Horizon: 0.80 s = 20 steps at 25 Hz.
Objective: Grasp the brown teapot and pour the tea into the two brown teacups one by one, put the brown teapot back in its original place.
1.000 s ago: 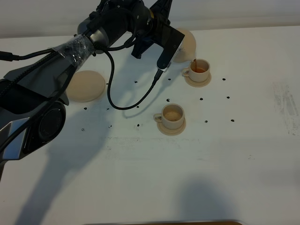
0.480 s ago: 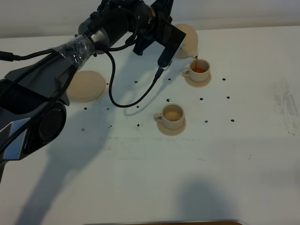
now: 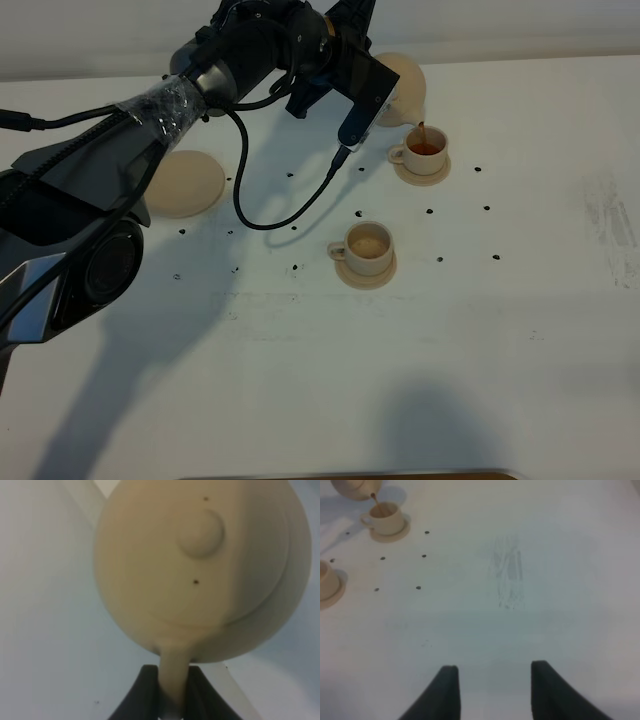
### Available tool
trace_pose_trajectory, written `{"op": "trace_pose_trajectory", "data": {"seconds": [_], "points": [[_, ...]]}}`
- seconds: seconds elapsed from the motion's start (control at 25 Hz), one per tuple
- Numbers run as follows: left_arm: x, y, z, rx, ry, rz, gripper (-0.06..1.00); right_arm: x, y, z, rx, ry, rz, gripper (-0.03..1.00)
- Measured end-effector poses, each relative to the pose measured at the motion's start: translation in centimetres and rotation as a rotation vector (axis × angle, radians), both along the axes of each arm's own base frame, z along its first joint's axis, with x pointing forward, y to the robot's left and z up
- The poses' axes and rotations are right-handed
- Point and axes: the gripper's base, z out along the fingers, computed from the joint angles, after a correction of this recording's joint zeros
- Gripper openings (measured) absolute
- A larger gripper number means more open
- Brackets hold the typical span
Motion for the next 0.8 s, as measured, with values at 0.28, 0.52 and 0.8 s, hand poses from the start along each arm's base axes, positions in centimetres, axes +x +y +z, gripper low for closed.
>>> {"op": "trace_pose_trajectory", "data": {"seconds": [0.28, 0.52, 0.8], "points": [[0.0, 0.0, 0.0, 0.014, -0.008, -0.015, 0.08, 0.0, 0.0, 0.0, 0.0, 0.0, 0.0, 0.35], [0.08, -0.04, 0.1, 0.018, -0.027, -0.025, 0.08, 0.0, 0.0, 0.0, 0.0, 0.0, 0.0, 0.35], [0.1, -0.05, 0.12, 0.039, -0.044, -0.048, 0.08, 0.0, 0.0, 0.0, 0.0, 0.0, 0.0, 0.35]]}}
